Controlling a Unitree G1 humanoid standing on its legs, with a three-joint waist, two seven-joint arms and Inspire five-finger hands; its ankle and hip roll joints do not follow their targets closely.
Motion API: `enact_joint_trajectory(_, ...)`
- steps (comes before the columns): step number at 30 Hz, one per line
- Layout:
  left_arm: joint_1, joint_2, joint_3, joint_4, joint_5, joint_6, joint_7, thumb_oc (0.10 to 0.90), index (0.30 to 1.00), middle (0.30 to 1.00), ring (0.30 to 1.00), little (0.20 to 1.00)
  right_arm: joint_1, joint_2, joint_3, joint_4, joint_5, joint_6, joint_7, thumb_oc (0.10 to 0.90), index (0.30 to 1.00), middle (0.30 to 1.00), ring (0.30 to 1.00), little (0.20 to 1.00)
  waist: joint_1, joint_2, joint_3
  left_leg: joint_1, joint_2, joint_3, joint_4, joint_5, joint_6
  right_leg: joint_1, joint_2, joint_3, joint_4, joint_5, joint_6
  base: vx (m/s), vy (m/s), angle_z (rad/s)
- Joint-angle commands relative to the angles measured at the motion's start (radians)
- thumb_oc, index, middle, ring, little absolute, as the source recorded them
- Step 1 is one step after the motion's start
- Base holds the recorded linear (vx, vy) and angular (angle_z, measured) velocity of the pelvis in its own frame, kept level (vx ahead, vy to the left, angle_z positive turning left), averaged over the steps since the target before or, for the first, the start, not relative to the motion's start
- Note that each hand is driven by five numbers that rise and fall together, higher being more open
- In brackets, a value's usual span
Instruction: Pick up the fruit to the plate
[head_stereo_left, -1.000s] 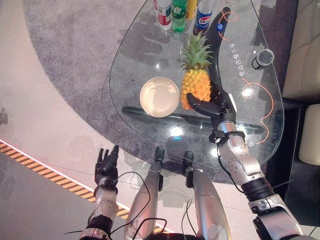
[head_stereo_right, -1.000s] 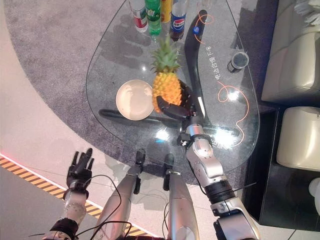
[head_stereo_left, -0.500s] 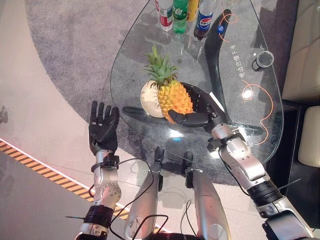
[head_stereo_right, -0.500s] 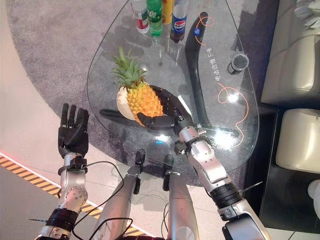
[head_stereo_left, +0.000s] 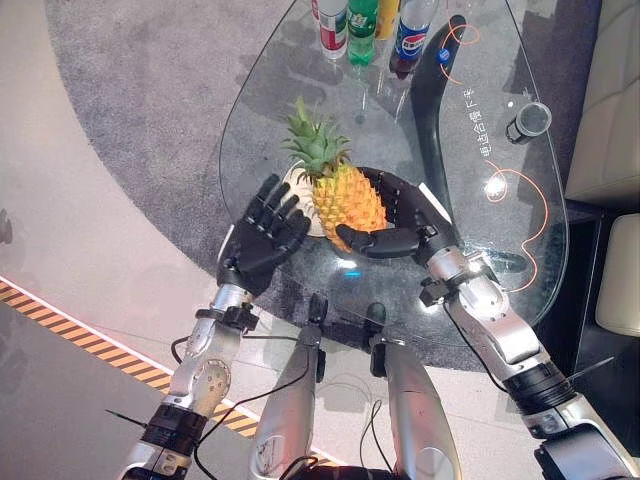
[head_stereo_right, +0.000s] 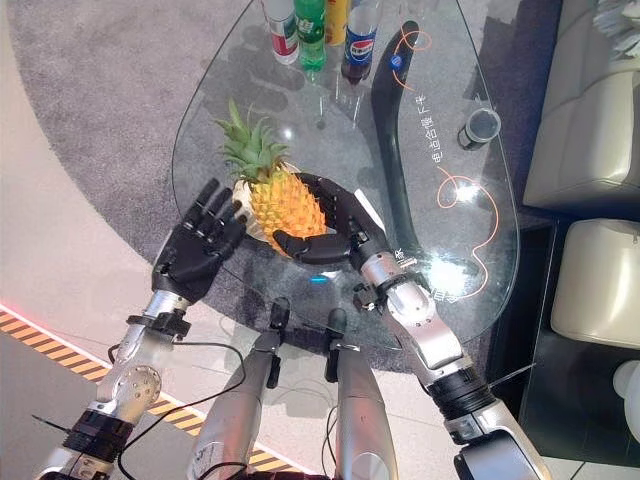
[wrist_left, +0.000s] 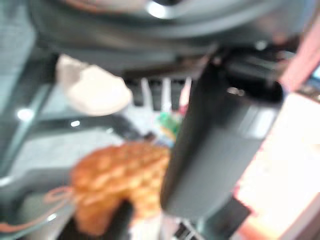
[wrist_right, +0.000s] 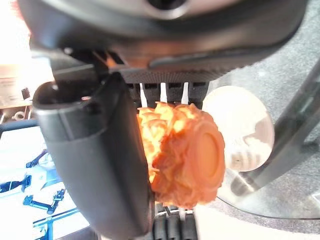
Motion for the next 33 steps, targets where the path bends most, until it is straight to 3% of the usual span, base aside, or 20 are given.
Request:
enact_joint_trajectory(1, 0.006, 0.053, 0.022, -0.172, -0.028, -0.028, -0.076, 0.800, 0.900, 0.900, 0.900, 0.900, -0.039, 0.001, -0.014, -0.236, 0.046, -0.152, 0.021, 0.100, 0.300, 0.300, 0.300, 0.200, -0.019, -0.019, -0.025, 0.004, -0.039, 0.019, 0.128, -0.095, 0.028, 0.109, 0.023, 0.023, -0.146, 0.068, 0.039, 0.00, 0.000, 0.00)
enact_joint_trajectory(9, 0.010, 0.073, -0.008, -0.178, -0.074, -0.003, -0.093, 0.800, 0.900, 0.900, 0.900, 0.900, -0.048, -0.013, 0.008, -0.246, 0.054, -0.176, 0.001, 0.100, 0.300, 0.300, 0.300, 0.200, -0.023, -0.018, -0.025, 0.006, -0.041, 0.024, 0.126, -0.097, 0.032, 0.105, 0.019, 0.032, -0.154, 0.078, 0.046, 0.00, 0.000, 0.00)
enact_joint_trajectory(25, -0.006, 0.027, 0.008, -0.239, -0.205, -0.071, -0.116, 0.800, 0.900, 0.900, 0.900, 0.900, -0.037, 0.002, 0.157, -0.269, 0.014, -0.026, 0.174, 0.100, 0.300, 0.300, 0.300, 0.200, -0.023, -0.014, -0.025, -0.008, -0.046, 0.024, 0.117, -0.090, 0.032, 0.084, 0.015, 0.042, -0.153, 0.079, 0.047, 0.00, 0.000, 0.00)
enact_joint_trajectory(33, -0.003, -0.017, -0.011, -0.286, -0.295, -0.036, -0.155, 0.800, 0.900, 0.900, 0.900, 0.900, -0.052, 0.031, 0.196, -0.272, 0.002, -0.005, 0.196, 0.100, 0.300, 0.300, 0.300, 0.200, -0.019, -0.013, -0.025, -0.011, -0.051, 0.018, 0.107, -0.085, 0.034, 0.079, 0.017, 0.048, -0.158, 0.081, 0.048, 0.00, 0.000, 0.00)
